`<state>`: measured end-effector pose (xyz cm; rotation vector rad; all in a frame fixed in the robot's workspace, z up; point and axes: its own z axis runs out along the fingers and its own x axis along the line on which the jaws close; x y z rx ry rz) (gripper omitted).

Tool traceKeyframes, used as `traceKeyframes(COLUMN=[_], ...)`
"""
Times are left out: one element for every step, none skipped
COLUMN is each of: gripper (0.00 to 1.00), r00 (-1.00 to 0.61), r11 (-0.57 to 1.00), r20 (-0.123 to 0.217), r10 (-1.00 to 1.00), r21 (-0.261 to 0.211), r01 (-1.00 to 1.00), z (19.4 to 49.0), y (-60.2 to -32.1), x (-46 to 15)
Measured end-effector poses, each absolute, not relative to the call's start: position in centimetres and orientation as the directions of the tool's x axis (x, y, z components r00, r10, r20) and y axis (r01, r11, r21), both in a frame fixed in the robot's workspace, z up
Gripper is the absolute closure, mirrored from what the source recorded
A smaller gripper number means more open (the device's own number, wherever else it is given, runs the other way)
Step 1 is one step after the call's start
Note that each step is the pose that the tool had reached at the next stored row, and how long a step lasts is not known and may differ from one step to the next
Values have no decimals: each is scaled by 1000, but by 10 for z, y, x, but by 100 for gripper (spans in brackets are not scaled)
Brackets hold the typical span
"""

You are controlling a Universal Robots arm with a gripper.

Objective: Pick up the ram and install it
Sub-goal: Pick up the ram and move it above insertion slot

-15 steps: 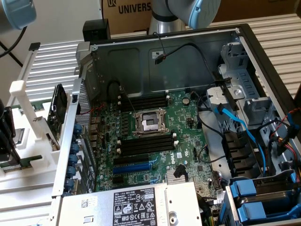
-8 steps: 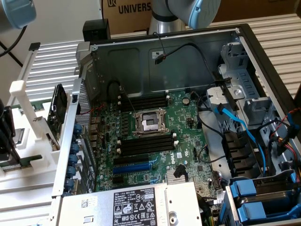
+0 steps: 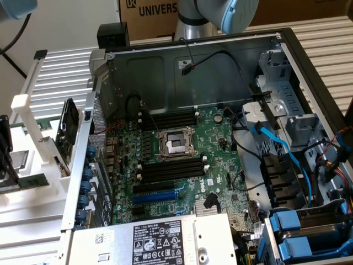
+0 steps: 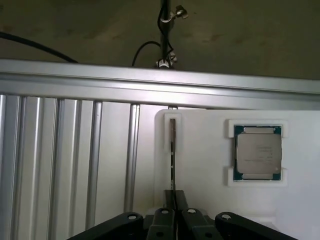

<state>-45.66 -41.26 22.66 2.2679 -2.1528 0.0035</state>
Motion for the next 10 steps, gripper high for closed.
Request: traceKeyframes(gripper=[88,88,88,88,88,88,88,88,88,88], r00=[52,52,52,52,52,52,52,52,52,52], r11=[-52,-52,-52,-52,-52,-52,-52,-52,-52,-52], r20=[12,12,12,12,12,12,12,12,12,12], r10=[-999,-999,-999,-999,-999,-999,-999,-999,-999,-999], r21=[9,8,8,7,7,7,7,6,6,6], r01=[-999,-999,-999,-999,-999,-999,-999,-999,-999,-999], z=[231,239,243,247,251,255,260,269,273,278], y=[-413,-413,-413,-413,-413,-413,-413,-413,-413,-413], x=[-457,-457,-457,-457,-457,-458,-458,-458,-458,-459])
